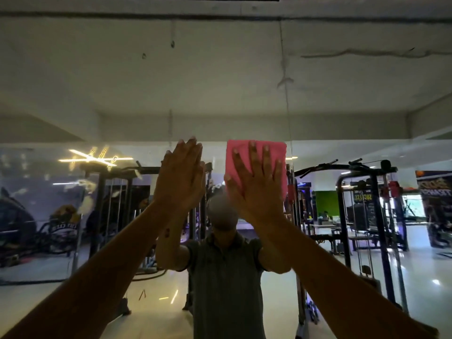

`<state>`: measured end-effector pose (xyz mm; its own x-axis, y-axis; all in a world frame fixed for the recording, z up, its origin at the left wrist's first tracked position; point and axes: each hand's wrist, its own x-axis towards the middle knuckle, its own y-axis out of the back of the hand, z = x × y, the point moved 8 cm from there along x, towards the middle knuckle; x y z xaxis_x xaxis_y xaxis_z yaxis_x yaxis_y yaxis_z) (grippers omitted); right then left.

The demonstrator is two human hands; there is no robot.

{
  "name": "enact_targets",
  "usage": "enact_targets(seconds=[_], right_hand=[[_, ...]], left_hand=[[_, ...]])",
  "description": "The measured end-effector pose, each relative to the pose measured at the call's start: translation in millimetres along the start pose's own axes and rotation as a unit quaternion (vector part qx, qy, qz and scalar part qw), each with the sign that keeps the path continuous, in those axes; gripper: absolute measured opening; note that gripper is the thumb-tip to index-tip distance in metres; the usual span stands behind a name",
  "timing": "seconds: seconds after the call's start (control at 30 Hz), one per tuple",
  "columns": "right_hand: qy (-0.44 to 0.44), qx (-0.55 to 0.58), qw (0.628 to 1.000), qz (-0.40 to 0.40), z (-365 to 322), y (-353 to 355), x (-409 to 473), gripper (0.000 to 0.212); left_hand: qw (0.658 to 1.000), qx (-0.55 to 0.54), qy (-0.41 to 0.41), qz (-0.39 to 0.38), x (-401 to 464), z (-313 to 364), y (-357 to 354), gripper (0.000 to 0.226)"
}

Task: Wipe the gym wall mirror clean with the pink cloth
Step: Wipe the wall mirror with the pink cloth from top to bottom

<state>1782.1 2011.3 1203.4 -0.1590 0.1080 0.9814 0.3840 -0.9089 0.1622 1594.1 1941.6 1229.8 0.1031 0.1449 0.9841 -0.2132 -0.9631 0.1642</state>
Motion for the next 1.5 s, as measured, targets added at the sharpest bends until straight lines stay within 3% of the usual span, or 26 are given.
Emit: enact_targets(seconds=[0.1, 0.2, 0.27, 0.37, 0.43, 0.53, 0.63, 0.8, 0.93, 1.03, 1.2, 1.3, 1.4, 1.5], right_hand=[[0.041, 0.009, 0.999, 0.002, 11, 1, -29, 0.070], [-0.013, 0.009, 1.000, 0.007, 30, 9, 7, 0.073], [-0.032, 0.012, 0.999, -0.007, 9, 13, 35, 0.078], [0.038, -0.016, 0.999, -0.018, -25, 1, 11, 0.073], [0.072, -0.007, 0.997, -0.018, -12, -2, -23, 0.071], [0.025, -0.009, 1.000, -0.016, 20, 9, -5, 0.073], [-0.032, 0.004, 0.999, -0.014, 1, 19, 42, 0.073], [0.083, -0.012, 0.996, -0.027, -23, -1, -31, 0.070], [0.027, 0.002, 0.999, -0.021, 9, 10, -5, 0.067], [-0.016, 0.005, 1.000, -0.011, -16, 13, 37, 0.070], [0.075, -0.033, 0.996, -0.033, -30, -6, -18, 0.074], [0.009, -0.024, 1.000, 0.003, -8, 8, 15, 0.079], [-0.058, -0.004, 0.998, 0.011, -28, 12, 49, 0.079], [0.025, -0.023, 0.999, -0.004, -50, 3, 18, 0.077]], left_hand=[[0.999, 0.025, -0.023, -0.029, -5, -1, 1, 0.062], [0.998, 0.047, -0.044, -0.028, -7, -4, 1, 0.063], [0.997, 0.063, -0.042, -0.024, -6, -6, -2, 0.063], [0.997, 0.062, -0.036, -0.027, -7, -8, -4, 0.062], [0.996, 0.065, -0.047, -0.027, -8, -11, -4, 0.061], [0.995, 0.074, -0.062, -0.024, -6, -17, -5, 0.062], [0.996, 0.062, -0.058, -0.018, -2, -19, -5, 0.065], [0.996, 0.066, -0.059, -0.010, -5, -22, -5, 0.063], [0.994, 0.075, -0.083, 0.020, -5, -22, 0, 0.059], [0.993, 0.066, -0.090, 0.031, -4, -23, 1, 0.057], [0.992, 0.080, -0.098, 0.023, -2, -26, 2, 0.057], [0.992, 0.075, -0.101, 0.027, 0, -29, -1, 0.057], [0.992, 0.075, -0.099, 0.028, -1, -31, -2, 0.057], [0.992, 0.072, -0.105, 0.017, -2, -28, 1, 0.059]])
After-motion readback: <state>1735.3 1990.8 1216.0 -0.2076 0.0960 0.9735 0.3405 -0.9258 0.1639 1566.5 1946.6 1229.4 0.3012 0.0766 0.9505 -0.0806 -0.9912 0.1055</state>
